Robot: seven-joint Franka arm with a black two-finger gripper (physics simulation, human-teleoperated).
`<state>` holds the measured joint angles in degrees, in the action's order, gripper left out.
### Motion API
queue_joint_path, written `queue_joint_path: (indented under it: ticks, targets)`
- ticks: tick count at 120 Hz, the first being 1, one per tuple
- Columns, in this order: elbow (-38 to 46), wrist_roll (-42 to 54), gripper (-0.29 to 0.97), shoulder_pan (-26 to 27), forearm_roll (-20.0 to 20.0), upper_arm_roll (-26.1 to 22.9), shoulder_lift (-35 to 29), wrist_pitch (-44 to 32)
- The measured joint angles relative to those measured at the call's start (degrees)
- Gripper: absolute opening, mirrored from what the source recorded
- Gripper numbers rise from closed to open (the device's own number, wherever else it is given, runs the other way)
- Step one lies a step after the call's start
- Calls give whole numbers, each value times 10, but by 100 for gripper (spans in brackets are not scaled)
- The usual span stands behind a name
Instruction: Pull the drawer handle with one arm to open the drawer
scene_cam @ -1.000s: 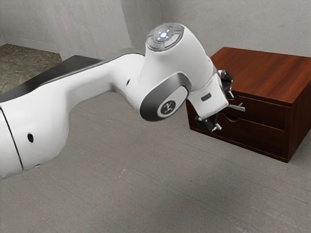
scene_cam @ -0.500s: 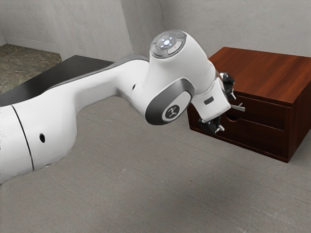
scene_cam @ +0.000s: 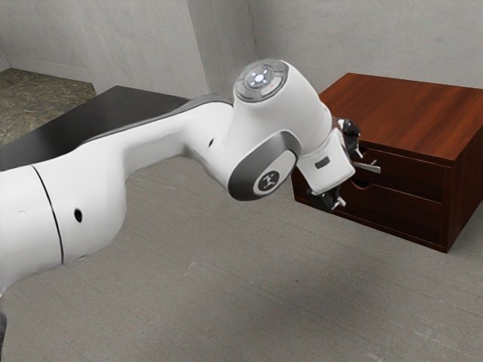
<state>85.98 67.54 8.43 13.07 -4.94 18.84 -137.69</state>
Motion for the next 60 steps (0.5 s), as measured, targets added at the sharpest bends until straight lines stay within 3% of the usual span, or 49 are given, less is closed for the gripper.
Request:
queue_joint_path:
  ticks: [60]
  targets:
    - [8,1,68,0,1,0,0,-28]
